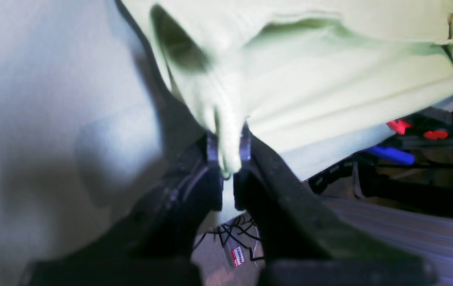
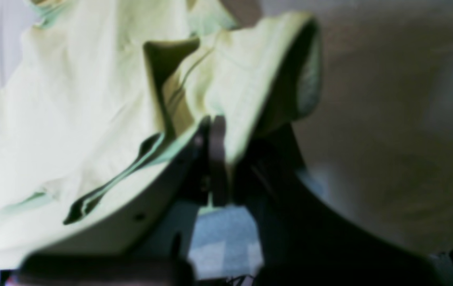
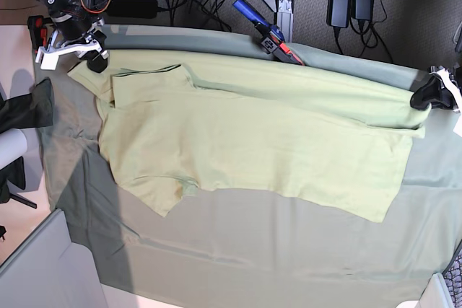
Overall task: Fold the T-shirt properly
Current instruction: 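Drag the shirt with both grippers toward the robot, flattening it, then grasp the opposite shirt edge with both grippers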
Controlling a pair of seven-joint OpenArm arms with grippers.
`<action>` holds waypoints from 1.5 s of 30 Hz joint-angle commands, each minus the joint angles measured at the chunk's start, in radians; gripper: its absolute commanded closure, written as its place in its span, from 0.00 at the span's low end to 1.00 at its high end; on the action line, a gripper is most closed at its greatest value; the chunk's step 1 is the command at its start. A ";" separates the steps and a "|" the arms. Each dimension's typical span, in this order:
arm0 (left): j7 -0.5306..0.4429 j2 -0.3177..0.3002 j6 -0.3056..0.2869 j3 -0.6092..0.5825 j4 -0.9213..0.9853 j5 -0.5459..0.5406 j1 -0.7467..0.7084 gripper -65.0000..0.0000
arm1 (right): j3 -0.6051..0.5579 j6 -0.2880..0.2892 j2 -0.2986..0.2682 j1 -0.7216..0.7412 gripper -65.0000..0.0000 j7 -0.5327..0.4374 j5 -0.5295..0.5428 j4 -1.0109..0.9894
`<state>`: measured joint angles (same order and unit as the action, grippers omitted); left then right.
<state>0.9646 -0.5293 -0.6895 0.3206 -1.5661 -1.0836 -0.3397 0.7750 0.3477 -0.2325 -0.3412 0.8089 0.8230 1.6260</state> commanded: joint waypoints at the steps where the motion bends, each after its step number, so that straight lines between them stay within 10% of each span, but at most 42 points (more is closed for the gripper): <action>1: -0.018 -0.023 -0.009 0.014 -0.014 -0.004 0.004 0.96 | 0.015 0.020 -0.022 0.000 1.00 -0.034 0.000 0.018; 4: -0.018 -0.022 -0.009 0.014 -0.013 -0.004 0.003 0.60 | 0.015 0.020 -0.022 -0.001 1.00 -0.041 -0.010 0.017; 9: -0.019 -0.023 -0.009 0.015 -0.012 -0.005 -0.026 0.48 | 0.015 0.020 -0.022 -0.012 0.33 -0.048 -0.058 0.017; 24: -0.104 -0.022 -0.009 0.184 -0.012 -0.045 0.103 0.49 | 0.126 0.019 -0.080 0.034 0.32 -0.083 -0.090 0.018; 45: -0.363 0.051 -0.009 -0.274 0.591 0.388 0.695 0.49 | 0.120 0.019 -0.113 0.091 0.32 -0.074 -0.102 0.017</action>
<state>0.6209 -0.4614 -0.6888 0.0406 -0.9604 -0.6834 0.3344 0.8879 0.3473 -0.3244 -0.2546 0.7532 0.7097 1.6260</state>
